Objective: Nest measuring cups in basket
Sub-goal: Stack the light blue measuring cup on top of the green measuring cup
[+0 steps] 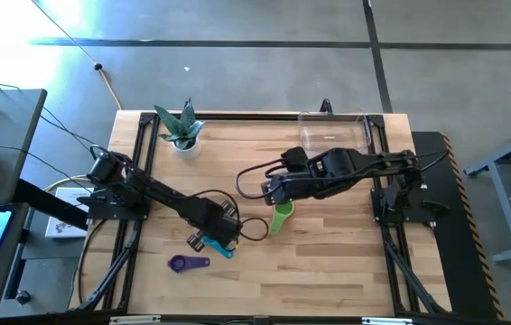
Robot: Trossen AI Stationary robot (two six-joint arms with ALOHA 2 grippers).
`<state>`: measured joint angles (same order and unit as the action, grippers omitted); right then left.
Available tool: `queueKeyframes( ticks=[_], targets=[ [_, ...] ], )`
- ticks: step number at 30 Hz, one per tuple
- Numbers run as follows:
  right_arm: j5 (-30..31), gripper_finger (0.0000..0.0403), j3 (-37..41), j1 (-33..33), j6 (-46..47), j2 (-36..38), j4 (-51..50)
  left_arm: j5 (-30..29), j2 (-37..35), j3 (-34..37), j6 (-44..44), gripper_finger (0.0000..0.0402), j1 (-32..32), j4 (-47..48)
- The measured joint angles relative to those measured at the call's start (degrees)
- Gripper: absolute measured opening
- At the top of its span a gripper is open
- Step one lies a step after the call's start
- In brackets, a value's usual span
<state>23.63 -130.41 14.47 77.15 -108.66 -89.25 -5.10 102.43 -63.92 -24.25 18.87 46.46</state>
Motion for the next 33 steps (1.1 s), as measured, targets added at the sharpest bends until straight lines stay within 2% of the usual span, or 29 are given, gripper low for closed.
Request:
queueKeyframes(
  ticks=[7,22,28,33],
  targets=[
    [0.0,0.0066,0.0,0.2,-0.2,0.0,-0.3,-0.1,0.0,0.0,0.1,0.001,0.0,-0.1],
    [0.1,0.0066,0.0,0.2,-0.1,0.0,-0.5,-0.1,-0.7,0.0,1.7,0.0074,0.0,0.6],
    [0.4,0.0066,0.0,0.2,-0.2,0.0,-0.5,-0.6,-5.4,0.0,6.1,0.0078,-0.5,1.0],
    [1.4,0.0066,0.0,0.2,-0.2,0.0,1.1,-0.7,-11.8,-0.1,12.4,0.0079,-0.9,6.0]
  ],
)
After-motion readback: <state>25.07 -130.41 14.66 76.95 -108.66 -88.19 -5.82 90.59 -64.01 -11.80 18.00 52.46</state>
